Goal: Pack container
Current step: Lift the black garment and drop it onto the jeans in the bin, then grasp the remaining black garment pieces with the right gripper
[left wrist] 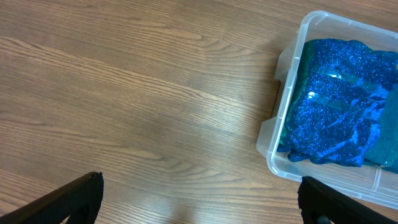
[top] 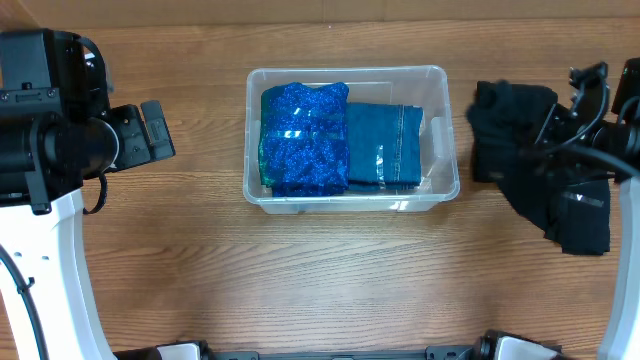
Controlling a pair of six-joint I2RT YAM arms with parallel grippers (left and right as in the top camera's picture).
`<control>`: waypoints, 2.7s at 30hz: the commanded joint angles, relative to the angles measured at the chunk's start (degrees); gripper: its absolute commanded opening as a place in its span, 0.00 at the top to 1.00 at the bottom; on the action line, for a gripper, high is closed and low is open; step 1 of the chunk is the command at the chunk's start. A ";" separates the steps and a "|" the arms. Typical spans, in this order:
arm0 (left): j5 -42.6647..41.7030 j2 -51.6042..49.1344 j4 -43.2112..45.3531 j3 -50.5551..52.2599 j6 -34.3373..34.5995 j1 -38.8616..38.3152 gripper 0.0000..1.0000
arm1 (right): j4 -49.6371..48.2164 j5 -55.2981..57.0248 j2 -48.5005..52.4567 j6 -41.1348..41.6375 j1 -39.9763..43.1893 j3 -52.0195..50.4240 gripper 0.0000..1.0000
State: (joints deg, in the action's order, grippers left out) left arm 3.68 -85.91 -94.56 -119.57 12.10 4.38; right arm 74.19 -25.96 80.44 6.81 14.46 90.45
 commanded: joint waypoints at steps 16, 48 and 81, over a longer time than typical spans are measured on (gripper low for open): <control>-0.11 -0.28 0.13 -0.15 0.76 0.20 0.00 | -28.59 3.87 13.35 53.57 -29.99 -0.52 0.96; -0.11 -0.28 0.13 -0.15 0.76 0.20 0.00 | -11.19 14.97 20.55 8.15 28.55 -0.39 0.00; -0.11 -0.28 0.13 -0.15 0.76 0.20 0.00 | -8.37 -14.62 22.82 -2.08 30.01 3.17 0.90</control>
State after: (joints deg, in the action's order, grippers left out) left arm 3.68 -85.91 -94.56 -119.57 12.10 4.38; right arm 64.69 -29.41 116.66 2.35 47.09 90.48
